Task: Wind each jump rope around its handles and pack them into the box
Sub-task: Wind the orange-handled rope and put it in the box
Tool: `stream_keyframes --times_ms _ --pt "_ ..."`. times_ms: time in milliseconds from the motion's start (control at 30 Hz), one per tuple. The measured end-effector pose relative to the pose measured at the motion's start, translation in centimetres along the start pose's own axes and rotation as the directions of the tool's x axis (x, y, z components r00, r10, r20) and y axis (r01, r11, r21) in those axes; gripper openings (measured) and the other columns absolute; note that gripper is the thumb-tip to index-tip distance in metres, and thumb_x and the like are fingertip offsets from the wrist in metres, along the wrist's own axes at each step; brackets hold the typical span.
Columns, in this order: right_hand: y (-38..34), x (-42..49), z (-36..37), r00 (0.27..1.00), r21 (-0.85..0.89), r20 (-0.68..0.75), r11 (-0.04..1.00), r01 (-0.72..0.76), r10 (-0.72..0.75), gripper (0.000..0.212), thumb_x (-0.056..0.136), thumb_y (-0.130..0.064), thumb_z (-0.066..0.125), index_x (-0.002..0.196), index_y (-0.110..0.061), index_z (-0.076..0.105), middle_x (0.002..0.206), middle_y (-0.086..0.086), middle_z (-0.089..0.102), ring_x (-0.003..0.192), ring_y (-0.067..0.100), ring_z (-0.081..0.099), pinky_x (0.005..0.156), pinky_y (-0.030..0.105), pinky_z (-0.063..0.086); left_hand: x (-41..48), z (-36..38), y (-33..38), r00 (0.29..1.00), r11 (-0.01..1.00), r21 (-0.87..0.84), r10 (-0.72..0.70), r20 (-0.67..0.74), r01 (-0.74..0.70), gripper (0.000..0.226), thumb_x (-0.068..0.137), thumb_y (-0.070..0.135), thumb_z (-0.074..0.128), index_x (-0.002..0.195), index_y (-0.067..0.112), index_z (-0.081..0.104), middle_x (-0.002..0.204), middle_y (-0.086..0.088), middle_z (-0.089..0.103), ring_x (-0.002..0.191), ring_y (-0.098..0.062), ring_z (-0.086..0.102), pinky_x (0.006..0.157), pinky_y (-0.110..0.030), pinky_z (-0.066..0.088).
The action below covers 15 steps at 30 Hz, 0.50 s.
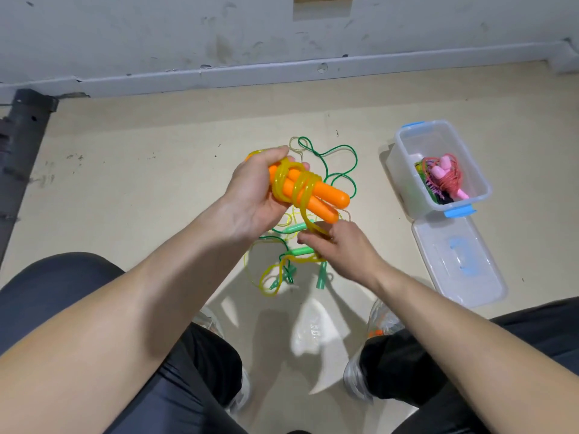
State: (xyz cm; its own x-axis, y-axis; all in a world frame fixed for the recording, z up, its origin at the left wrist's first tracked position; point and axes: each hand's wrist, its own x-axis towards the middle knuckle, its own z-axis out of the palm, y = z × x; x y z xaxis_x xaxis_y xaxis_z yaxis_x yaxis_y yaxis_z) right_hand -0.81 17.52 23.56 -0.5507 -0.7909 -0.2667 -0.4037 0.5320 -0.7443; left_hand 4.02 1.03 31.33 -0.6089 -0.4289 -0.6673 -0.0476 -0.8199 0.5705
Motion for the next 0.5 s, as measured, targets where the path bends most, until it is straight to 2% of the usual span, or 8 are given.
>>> stream_keyframes --times_ms 67,100,167,200,267,400,500 --pt "0.8 0.9 -1.2 0.999 0.075 0.049 0.997 -0.005 0.001 0.019 0.086 -0.032 0.062 0.079 -0.017 0.072 0.074 -0.007 0.071 0.072 0.010 0.065 0.074 0.041 0.053 -0.3 -0.1 -0.1 0.988 0.991 0.121 -0.066 0.136 0.049 0.028 0.097 0.008 0.059 0.070 0.011 0.067 0.080 -0.008 0.062 0.070 -0.025 0.070 0.072 -0.039 0.059" --pt "1.0 1.2 -1.9 0.997 0.141 0.082 0.990 -0.009 -0.003 0.015 0.081 -0.022 0.061 0.070 -0.017 0.069 0.067 -0.012 0.067 0.067 0.003 0.059 0.068 0.036 0.050 -0.5 -0.2 -0.2 0.978 0.979 0.195 -0.088 0.189 0.051 0.033 0.097 0.007 0.059 0.065 0.012 0.067 0.081 -0.008 0.063 0.071 -0.025 0.070 0.074 -0.040 0.058" --pt "0.8 1.4 -3.5 0.990 0.228 0.138 0.973 -0.030 -0.002 0.025 0.081 -0.008 0.061 0.060 -0.022 0.064 0.057 -0.014 0.061 0.060 -0.002 0.054 0.064 0.026 0.044 -0.6 -0.6 -0.1 0.970 0.945 0.327 -0.097 0.222 0.020 0.027 0.095 0.004 0.062 0.069 0.013 0.064 0.084 -0.010 0.065 0.072 -0.029 0.070 0.071 -0.040 0.059" --pt "0.6 1.5 -4.3 0.989 0.222 0.147 0.974 -0.038 0.005 0.033 0.084 -0.002 0.064 0.059 -0.024 0.064 0.057 -0.012 0.061 0.060 0.001 0.056 0.064 0.027 0.045 -0.6 -0.8 -0.1 0.970 0.928 0.372 -0.082 0.229 -0.010 0.023 0.093 0.001 0.062 0.073 0.013 0.062 0.085 -0.012 0.064 0.072 -0.030 0.070 0.069 -0.040 0.060" --pt "0.3 1.7 -5.7 0.987 0.166 0.161 0.986 -0.026 -0.001 0.033 0.086 -0.001 0.070 0.062 -0.023 0.067 0.058 -0.004 0.058 0.057 0.008 0.052 0.061 0.031 0.043 -0.6 -1.0 0.0 0.970 0.901 0.424 -0.020 0.243 -0.088 0.023 0.090 -0.006 0.063 0.083 0.015 0.055 0.089 -0.016 0.060 0.066 -0.032 0.069 0.064 -0.038 0.061" --pt "-1.0 1.6 -7.5 0.973 0.139 0.231 0.990 -0.012 -0.020 0.023 0.085 0.001 0.072 0.067 -0.013 0.068 0.049 -0.011 0.052 0.047 0.001 0.040 0.049 0.018 0.031 -0.5 -1.0 0.1 0.960 0.832 0.514 0.076 0.270 -0.211 0.030 0.087 -0.011 0.066 0.093 0.015 0.052 0.086 -0.017 0.058 0.060 -0.033 0.069 0.056 -0.036 0.059" --pt "-1.6 1.3 -8.5 0.963 0.154 0.268 0.988 -0.006 -0.036 0.015 0.084 -0.006 0.077 0.072 -0.013 0.073 0.064 -0.002 0.065 0.058 0.002 0.052 0.058 0.017 0.037 -0.7 -0.9 -0.2 0.928 0.730 0.601 0.126 0.350 -0.326 0.033 0.084 -0.014 0.069 0.091 0.014 0.052 0.082 -0.014 0.063 0.061 -0.033 0.067 0.060 -0.039 0.060"
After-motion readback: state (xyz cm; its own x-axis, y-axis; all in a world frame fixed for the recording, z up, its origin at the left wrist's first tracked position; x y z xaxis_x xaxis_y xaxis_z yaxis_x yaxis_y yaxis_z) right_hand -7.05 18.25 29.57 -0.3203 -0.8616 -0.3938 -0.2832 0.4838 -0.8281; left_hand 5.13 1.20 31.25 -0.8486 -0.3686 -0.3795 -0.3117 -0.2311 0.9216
